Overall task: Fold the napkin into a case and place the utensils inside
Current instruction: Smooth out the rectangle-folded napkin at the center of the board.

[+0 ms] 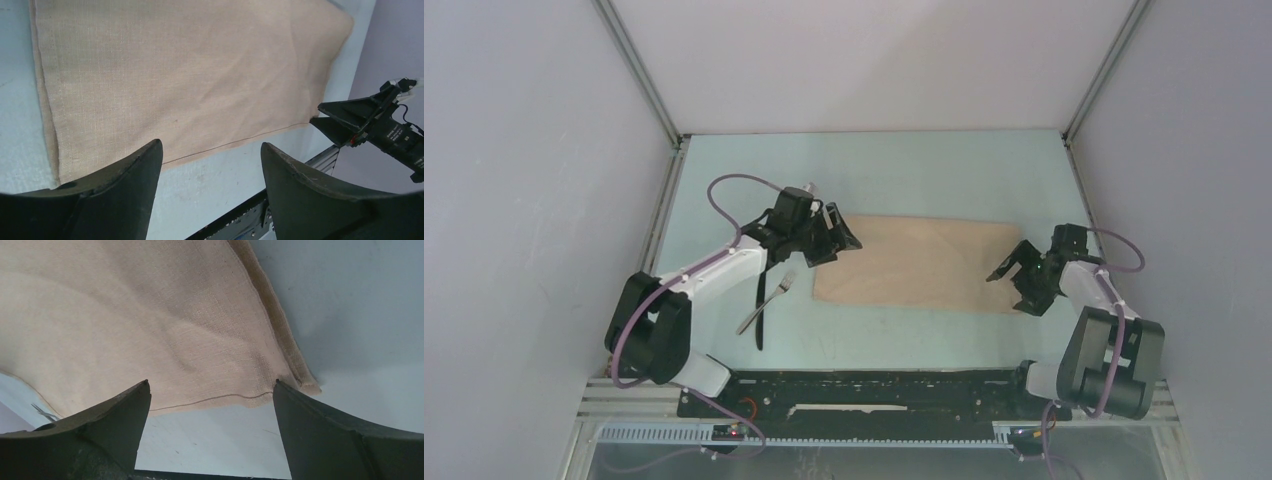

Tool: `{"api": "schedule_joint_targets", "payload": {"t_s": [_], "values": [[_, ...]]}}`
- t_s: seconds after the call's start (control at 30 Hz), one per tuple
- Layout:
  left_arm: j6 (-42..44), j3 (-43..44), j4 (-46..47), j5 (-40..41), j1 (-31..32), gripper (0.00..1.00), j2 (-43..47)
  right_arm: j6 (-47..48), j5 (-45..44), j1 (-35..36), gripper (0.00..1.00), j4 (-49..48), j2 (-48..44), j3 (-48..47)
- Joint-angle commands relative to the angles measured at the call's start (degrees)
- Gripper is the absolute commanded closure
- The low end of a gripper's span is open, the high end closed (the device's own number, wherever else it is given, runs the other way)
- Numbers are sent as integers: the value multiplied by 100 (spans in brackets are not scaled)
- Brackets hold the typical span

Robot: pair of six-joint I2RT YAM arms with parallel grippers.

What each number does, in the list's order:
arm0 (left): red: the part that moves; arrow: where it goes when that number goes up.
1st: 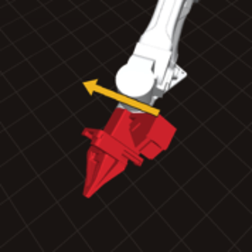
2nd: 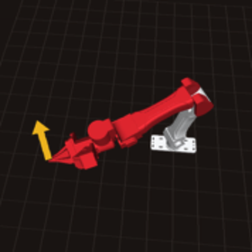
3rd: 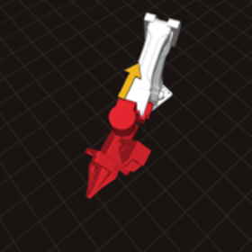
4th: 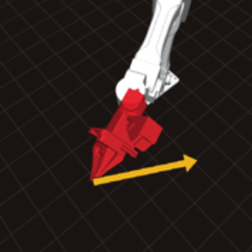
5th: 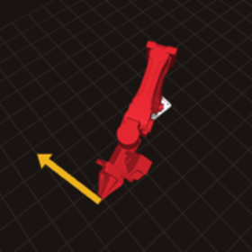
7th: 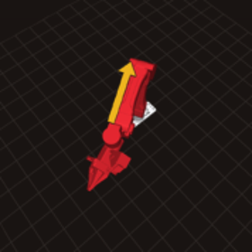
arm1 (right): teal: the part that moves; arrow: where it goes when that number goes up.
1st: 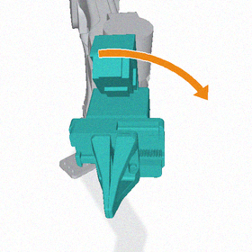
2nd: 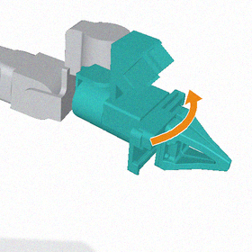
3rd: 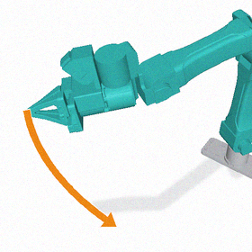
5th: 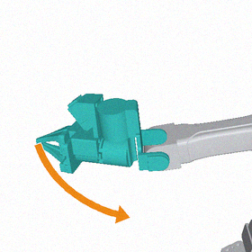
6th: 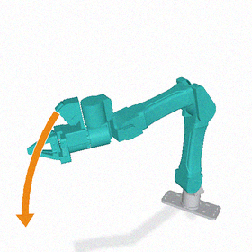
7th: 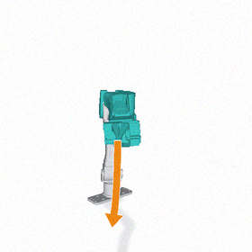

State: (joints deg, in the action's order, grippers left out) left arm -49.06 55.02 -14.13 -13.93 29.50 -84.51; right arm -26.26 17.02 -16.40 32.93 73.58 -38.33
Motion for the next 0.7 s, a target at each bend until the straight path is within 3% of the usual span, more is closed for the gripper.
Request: {"api": "schedule_joint_targets", "payload": {"t_s": [0.0,0.13,0.37,0.53,0.67], "values": [[-19,-78,191,-99,-16,22,164,40,-210,84,2,-127,130,-104],[122,-21,3,-6,-27,22,321,-58,-862,632,0,294,-463,-498],[85,262,12,-115,-122,22,34,-126,-840,544,1,176,138,-272],[22,509,143,-141,-252,22,-254,-182,-861,430,1,-17,-33,-187],[-300,542,1003,-345,-402,22,-664,-30,608,374,0,-1044,-241,-308]]}}
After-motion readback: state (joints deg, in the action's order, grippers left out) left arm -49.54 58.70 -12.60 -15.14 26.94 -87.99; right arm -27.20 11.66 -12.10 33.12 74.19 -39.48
